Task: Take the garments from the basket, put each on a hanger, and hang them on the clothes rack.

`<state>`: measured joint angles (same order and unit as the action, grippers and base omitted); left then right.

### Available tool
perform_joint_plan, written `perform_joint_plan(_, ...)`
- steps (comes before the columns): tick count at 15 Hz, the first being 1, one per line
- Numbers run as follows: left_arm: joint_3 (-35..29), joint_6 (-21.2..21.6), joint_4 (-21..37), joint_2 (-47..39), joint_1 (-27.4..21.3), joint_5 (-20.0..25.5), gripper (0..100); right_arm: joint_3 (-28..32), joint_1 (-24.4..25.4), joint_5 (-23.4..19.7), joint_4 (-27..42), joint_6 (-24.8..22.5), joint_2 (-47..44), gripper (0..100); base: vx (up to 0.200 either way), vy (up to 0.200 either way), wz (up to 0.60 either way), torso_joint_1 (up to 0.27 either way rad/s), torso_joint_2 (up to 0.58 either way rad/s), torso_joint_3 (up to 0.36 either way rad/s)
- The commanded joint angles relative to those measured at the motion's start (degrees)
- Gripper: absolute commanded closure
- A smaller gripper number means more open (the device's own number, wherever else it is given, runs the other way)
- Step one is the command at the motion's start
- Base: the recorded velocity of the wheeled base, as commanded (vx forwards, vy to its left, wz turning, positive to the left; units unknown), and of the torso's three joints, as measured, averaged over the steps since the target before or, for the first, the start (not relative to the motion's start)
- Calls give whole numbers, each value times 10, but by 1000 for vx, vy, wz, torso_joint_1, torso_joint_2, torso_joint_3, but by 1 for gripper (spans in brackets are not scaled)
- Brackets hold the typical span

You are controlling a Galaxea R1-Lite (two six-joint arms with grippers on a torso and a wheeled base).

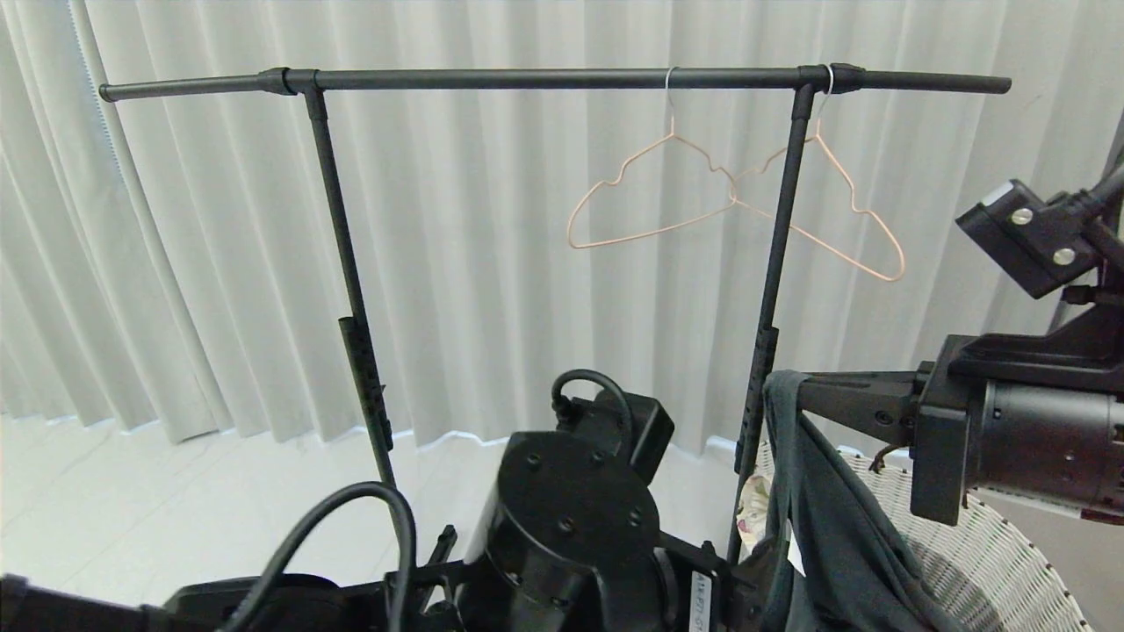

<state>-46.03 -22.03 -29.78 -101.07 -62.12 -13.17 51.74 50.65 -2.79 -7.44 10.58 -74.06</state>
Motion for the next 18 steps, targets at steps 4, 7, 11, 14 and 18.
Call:
perform_joint_plan(4,4,-10,-2,-37,-9,22,0,4,0,0,0,1,1,100,0,0,0,0,0,0)
perform_joint_plan(7,74,-9,-7,-6,-33,33,0,4,0,0,-1,1,2,100,0,0,0,0,0,0)
perform_joint_plan(11,61,-5,-114,-58,2,34,0,5,0,-1,0,1,7,100,0,0,0,0,0,0)
perform_joint_plan(14,56,-6,-126,-99,15,33,0,3,0,-1,1,1,15,100,0,0,0,0,0,0)
perform_joint_plan(18,56,-5,-127,-131,10,36,0,3,1,-2,1,0,15,100,0,0,0,0,0,0)
